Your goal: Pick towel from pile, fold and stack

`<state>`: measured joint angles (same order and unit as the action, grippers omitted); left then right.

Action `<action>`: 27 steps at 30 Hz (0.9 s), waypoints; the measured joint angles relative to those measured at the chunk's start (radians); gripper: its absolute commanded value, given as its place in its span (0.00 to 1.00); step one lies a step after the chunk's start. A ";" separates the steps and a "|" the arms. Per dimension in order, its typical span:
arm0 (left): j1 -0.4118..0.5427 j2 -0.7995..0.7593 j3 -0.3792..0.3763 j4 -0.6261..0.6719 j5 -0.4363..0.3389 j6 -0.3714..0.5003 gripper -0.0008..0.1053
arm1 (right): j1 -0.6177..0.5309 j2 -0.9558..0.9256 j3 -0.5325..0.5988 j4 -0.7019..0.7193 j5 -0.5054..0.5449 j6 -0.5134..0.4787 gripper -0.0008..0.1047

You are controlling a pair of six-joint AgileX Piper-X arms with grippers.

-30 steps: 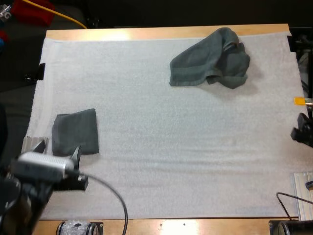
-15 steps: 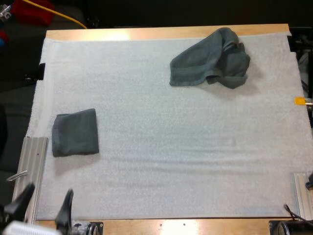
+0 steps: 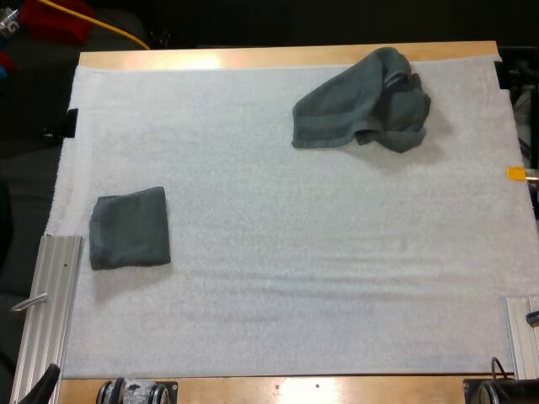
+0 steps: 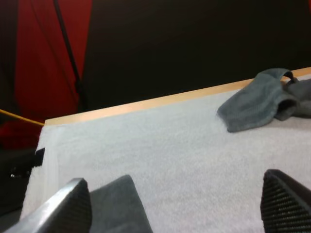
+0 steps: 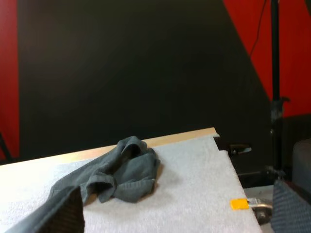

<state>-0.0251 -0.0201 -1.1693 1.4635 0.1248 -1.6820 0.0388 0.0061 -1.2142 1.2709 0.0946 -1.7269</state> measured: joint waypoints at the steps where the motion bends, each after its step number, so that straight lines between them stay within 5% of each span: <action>1: 0.008 0.000 -0.009 0.012 0.000 0.007 0.66 | 0.000 -0.011 0.000 0.014 0.000 0.000 0.72; 7: 0.060 0.000 -0.026 0.039 0.048 0.061 0.66 | 0.000 -0.016 -0.007 0.148 0.005 -0.001 0.72; 14: 0.048 0.000 -0.008 0.033 0.073 0.076 0.66 | 0.000 -0.016 0.040 0.091 0.008 -0.014 0.72; 27: 0.024 0.002 0.315 -0.213 0.074 0.086 0.66 | 0.000 -0.014 0.343 -0.163 0.014 -0.014 0.72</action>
<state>-0.0008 -0.0180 -0.8544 1.2504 0.1984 -1.5956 0.0388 -0.0081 -0.8715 1.1080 0.1085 -1.7406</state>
